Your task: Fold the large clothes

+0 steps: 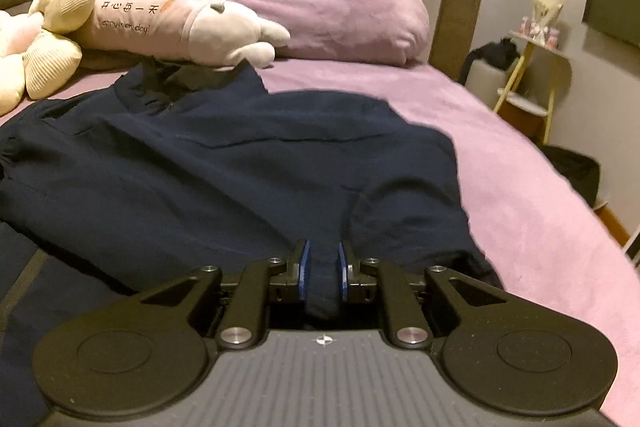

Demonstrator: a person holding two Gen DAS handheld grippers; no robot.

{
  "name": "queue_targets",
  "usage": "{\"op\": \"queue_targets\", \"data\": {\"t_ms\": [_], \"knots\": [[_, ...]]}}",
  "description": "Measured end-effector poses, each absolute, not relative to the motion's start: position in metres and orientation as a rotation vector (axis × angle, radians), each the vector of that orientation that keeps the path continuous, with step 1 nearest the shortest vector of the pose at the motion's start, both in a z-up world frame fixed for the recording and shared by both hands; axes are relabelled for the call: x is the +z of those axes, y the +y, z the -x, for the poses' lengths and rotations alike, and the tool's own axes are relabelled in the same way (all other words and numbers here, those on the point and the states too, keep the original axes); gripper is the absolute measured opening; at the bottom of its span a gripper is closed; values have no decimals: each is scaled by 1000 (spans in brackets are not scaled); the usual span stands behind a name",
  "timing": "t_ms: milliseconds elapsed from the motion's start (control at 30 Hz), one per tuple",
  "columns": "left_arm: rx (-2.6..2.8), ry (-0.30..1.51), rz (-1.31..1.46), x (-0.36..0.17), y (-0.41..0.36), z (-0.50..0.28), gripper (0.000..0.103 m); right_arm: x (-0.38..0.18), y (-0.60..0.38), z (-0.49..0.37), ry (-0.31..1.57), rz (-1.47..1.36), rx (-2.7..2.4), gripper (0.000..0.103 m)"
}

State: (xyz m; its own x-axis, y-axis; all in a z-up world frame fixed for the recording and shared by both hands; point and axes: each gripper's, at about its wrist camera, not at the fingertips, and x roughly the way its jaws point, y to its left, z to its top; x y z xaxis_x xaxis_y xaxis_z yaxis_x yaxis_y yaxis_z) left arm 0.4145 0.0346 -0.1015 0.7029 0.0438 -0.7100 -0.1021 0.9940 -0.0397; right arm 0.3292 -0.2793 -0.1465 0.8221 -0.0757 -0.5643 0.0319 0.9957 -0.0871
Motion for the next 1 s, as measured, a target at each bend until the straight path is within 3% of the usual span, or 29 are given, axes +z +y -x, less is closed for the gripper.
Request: {"op": "queue_targets", "data": {"t_ms": [267,433,533,767,1000], "knots": [[53,841,226,-95,61,-409,81,-149,-271,-337,638,179,-34,13],[10,791,297,-69,99,-361,87,-117,-273,-316,639,25,3,13],[49,728,341,-56,145,-316,95,-96,-256,-290,588,-47,76,19],[345,641,552,-64,286,-247,96,-96,-170,-266,622,-108,289,22],[519,569,800,-95,389,-238,90,-102,-75,-292,675,-109,395,8]]}}
